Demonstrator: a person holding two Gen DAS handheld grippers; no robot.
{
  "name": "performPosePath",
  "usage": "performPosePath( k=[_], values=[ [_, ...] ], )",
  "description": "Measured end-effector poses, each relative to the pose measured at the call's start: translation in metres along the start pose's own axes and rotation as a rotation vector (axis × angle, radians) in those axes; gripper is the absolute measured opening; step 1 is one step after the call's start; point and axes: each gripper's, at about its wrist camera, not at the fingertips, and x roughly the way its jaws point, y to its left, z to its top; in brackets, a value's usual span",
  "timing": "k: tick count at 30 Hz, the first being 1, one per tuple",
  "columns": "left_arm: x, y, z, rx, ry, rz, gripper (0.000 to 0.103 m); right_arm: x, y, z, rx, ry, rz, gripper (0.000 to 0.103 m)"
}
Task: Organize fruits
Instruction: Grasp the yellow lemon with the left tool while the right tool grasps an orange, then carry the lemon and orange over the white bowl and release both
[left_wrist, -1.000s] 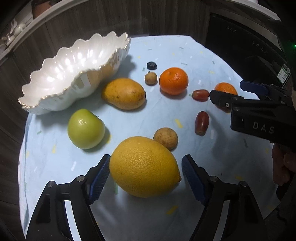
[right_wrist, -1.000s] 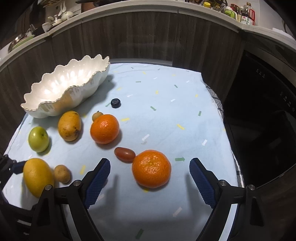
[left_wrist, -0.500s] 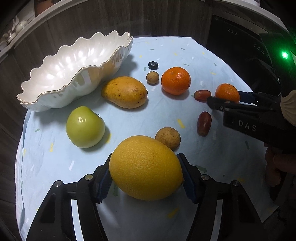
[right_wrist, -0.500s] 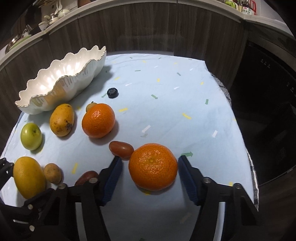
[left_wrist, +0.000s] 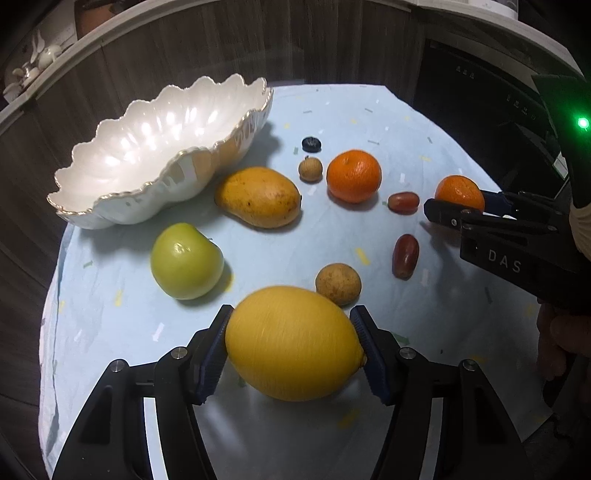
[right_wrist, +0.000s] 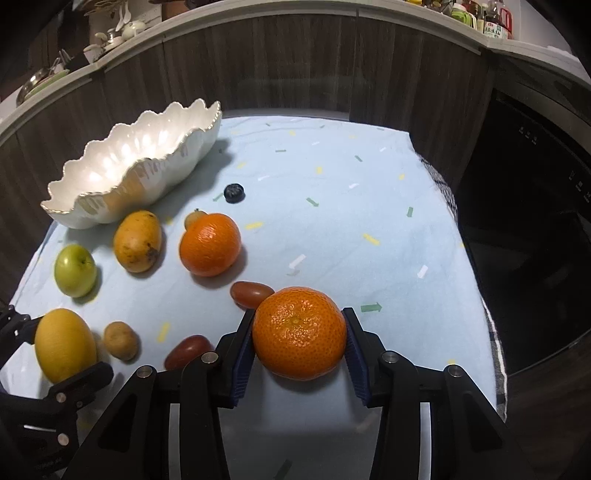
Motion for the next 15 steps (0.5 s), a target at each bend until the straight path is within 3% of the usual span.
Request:
performPosePath(
  k=[15],
  values=[
    [-0.027,0.0,0.0,0.004,-0.064,-0.008,0.061,-0.04,0.007,-0.003,0.008,-0.035,-0.002,0.045]
  ],
)
